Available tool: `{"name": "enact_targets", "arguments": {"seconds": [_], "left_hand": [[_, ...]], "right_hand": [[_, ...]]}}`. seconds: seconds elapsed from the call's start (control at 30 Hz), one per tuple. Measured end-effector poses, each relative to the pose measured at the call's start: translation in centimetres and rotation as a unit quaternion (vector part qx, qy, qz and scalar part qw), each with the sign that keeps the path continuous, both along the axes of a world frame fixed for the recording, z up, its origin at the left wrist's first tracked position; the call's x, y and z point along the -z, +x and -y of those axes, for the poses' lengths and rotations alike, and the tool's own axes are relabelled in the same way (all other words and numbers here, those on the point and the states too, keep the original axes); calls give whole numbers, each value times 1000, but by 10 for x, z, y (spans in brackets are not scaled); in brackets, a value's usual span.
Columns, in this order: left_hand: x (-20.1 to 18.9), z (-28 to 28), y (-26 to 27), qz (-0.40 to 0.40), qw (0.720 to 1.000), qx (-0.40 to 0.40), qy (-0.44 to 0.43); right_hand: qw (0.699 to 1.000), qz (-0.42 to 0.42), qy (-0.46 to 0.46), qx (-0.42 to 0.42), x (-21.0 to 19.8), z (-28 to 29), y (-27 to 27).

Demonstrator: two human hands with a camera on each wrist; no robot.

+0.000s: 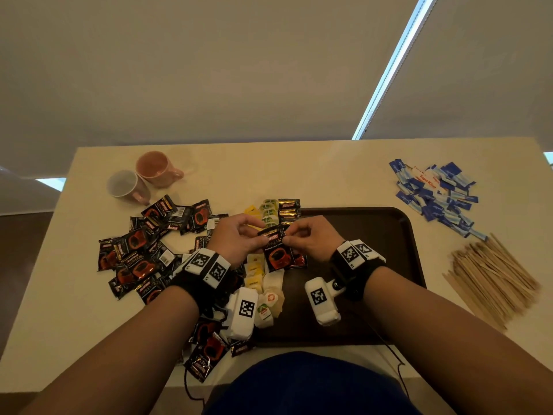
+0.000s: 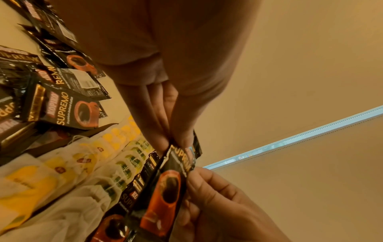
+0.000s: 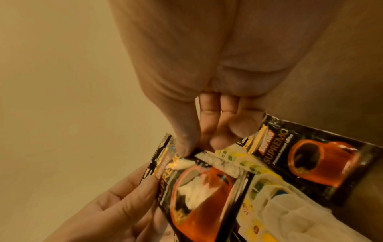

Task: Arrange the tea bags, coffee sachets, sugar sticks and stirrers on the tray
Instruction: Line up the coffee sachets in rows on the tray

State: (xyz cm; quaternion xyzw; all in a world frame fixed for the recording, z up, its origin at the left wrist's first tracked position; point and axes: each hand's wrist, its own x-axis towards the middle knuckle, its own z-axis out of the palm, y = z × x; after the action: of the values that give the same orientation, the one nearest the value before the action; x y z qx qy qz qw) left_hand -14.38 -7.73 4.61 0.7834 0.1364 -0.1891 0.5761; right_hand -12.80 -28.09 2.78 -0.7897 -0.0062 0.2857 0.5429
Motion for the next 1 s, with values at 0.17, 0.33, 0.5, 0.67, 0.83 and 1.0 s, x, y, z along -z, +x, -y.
{"name": "enact_targets", "arguments": {"seconds": [0.17,0.33,0.5,0.67,0.83,1.0], "left_hand": [[6,5,-2,22,999,5,42],[6,-2,-3,-19,999,24,19],[5,-10,-7,-39,999,20,21],[8,-14,-13,-58,998,-2,11],[8,-15,-17,-70,997,-27,-7],[11,-21,-19,-73,997,-30,-3]], "right_hand": [[999,-35,0,36,12,9,-8],[985,-68,-108,117,43,32,-16],[976,-93,-151,129,62,40,-24],[978,-90,-145,124,63,31,-23],[976,-76,-159,127,64,22,-22],[973,-83,-169,134,63,18,-20]]}}
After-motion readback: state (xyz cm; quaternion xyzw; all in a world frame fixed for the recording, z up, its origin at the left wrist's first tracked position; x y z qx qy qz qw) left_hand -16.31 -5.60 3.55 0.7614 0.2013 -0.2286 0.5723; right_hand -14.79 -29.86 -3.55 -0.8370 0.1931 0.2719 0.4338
